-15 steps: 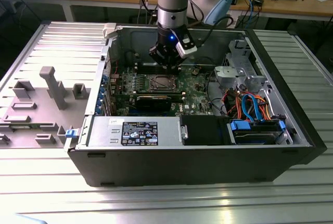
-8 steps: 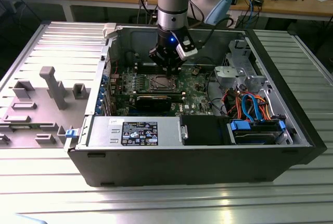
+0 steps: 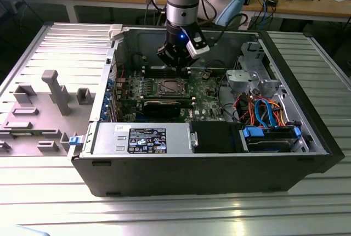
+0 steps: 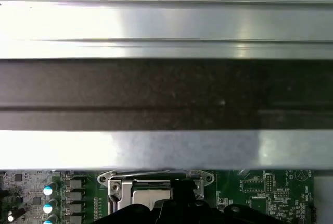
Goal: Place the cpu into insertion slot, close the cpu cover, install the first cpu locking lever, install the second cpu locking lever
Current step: 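Install the second cpu locking lever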
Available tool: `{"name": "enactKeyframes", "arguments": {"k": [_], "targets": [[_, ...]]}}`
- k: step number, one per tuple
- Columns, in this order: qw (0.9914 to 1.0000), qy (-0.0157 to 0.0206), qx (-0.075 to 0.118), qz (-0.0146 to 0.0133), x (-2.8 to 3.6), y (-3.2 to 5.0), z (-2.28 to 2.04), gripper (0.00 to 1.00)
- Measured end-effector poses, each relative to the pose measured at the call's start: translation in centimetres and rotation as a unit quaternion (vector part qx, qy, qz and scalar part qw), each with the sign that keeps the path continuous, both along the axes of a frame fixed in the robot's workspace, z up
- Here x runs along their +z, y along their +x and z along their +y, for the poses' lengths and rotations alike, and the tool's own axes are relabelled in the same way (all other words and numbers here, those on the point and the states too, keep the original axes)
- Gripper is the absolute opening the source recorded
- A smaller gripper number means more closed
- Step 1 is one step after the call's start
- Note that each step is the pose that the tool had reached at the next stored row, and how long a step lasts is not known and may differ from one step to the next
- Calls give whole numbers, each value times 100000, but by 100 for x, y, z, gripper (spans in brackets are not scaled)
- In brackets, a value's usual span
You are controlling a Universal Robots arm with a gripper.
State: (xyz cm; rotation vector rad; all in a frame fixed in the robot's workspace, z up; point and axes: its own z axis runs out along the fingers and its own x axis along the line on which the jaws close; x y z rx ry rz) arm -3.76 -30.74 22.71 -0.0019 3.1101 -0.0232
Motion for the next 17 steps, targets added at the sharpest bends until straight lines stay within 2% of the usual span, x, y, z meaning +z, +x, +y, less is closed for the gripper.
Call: {"name": "enactKeyframes", "arguments": {"k": [1, 2, 4, 8, 17], "targets": [[100000, -8, 3, 2, 35, 0, 0, 11], [100000, -10, 2, -3, 41, 0, 0, 11], [100000, -24, 9, 70, 42, 1, -2, 11], [100000, -24, 4, 126, 41, 0, -50, 11], [100000, -27, 1, 126, 41, 0, -57, 11]]}}
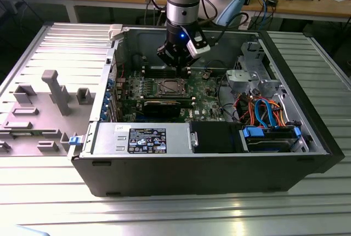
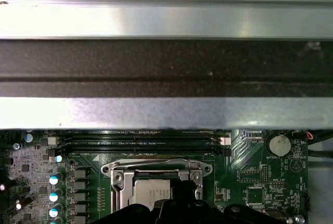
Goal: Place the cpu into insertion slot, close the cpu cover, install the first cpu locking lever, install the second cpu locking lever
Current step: 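Install the second cpu locking lever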
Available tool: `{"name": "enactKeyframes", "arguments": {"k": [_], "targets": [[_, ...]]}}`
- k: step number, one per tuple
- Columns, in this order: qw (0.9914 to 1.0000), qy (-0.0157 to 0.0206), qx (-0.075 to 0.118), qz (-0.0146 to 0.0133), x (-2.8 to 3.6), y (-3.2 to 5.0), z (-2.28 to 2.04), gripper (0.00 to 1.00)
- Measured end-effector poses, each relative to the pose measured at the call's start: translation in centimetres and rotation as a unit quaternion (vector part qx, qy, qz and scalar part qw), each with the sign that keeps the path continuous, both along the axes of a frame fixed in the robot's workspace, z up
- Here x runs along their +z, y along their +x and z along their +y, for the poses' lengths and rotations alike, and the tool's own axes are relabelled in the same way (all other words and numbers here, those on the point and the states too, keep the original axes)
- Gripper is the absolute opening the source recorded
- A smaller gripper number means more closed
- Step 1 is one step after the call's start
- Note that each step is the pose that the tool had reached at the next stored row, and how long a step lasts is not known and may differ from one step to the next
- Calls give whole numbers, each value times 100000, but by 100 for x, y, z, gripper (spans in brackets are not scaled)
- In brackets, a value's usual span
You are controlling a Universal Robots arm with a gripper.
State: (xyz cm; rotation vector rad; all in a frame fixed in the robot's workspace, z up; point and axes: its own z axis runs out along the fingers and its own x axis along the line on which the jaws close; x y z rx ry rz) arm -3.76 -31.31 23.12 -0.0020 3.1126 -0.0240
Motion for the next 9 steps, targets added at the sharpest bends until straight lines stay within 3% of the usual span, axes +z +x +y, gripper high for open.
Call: {"name": "enactKeyframes", "arguments": {"k": [5, 9], "targets": [[100000, -5, 11, 3, 1, 0, -12, 11], [100000, 1, 3, 2, 0, 0, -53, 11]]}}
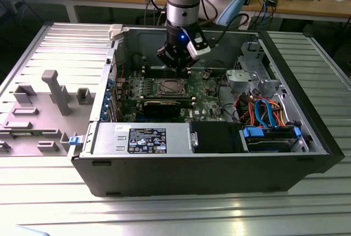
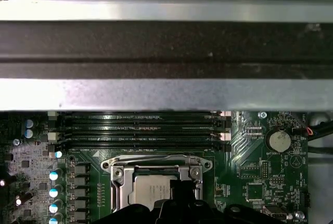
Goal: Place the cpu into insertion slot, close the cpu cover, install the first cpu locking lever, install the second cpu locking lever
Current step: 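Install the second cpu locking lever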
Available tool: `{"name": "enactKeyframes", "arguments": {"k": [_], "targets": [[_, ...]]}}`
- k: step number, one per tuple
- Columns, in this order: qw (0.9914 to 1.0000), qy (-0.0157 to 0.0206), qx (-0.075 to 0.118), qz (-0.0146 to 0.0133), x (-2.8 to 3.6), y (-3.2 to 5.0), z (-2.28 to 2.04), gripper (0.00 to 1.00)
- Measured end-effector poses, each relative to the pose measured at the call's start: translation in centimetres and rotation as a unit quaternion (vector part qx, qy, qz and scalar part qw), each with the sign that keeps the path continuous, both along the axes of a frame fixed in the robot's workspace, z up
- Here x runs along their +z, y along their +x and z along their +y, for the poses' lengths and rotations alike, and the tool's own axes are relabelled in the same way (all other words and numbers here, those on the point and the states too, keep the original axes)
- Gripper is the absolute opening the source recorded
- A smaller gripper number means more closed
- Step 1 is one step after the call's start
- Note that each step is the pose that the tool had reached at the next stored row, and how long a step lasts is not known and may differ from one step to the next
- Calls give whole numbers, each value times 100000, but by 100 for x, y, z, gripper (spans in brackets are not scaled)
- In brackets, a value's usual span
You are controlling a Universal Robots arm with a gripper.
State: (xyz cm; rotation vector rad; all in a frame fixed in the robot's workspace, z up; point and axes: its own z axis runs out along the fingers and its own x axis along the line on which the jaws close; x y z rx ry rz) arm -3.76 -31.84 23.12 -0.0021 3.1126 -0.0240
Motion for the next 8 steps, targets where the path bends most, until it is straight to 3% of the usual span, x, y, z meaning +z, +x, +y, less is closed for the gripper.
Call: {"name": "enactKeyframes", "arguments": {"k": [2, 8], "targets": [[100000, 3, -2, -6, 0, 0, -24, 11], [100000, 6, -6, 2, 65, 0, -30, 11]]}}
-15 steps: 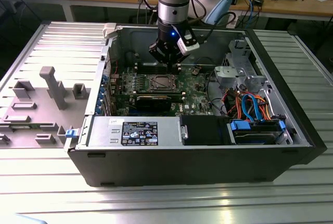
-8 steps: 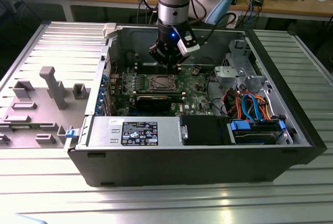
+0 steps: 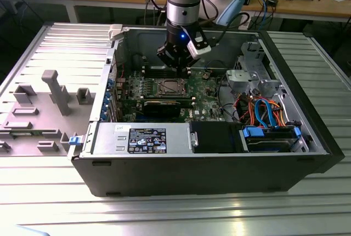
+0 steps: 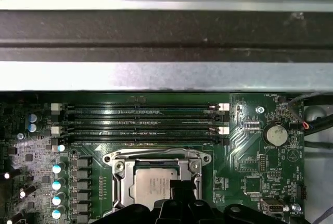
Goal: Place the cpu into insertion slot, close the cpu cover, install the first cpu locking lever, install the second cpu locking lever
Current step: 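Install the second cpu locking lever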
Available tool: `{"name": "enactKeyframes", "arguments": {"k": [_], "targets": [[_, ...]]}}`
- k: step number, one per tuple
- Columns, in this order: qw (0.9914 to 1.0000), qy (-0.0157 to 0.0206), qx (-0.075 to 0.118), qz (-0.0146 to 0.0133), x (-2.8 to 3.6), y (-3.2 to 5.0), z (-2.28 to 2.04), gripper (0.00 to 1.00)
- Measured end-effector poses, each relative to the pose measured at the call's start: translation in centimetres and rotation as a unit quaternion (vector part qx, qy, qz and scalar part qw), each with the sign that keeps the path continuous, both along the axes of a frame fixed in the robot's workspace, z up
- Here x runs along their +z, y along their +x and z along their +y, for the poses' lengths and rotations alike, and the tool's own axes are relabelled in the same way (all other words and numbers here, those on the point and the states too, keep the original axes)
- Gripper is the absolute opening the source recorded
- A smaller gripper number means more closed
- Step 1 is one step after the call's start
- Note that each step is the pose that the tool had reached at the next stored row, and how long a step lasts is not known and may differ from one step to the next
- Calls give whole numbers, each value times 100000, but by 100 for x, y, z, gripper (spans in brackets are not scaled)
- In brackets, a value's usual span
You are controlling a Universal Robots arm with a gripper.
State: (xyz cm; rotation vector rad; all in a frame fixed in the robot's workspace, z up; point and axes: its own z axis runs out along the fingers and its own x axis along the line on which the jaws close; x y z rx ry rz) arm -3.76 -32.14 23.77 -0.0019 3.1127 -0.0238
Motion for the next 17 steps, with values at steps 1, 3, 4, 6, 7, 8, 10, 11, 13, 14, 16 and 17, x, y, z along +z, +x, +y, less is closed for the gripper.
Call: {"name": "enactKeyframes", "arguments": {"k": [1, 3, 4, 6, 7, 8, 10, 11, 13, 14, 16, 17], "targets": [[100000, 8, 1, -4, 0, 0, 0, 11], [100000, -3, 2, 0, 1, 0, 0, 11], [100000, -3, 3, 2, 1, 0, -1, 11], [100000, -4, 1, 1, 1, 0, -1, 11], [100000, -8, 2, 4, 1, 0, -1, 11], [100000, -8, 6, 5, 1, 0, -3, 11], [100000, -9, 3, 3, 1, 0, -3, 11], [100000, 2, 1, 2, 1, 0, -3, 11], [100000, 219, 15, 2, 1, 0, -11, 11], [99998, 611, 3, 5, 1, 0, -15, 11], [99986, 1669, -2, 4, 1, 0, -32, 11], [99985, 1759, -2, 4, 1, 0, -43, 11]]}}
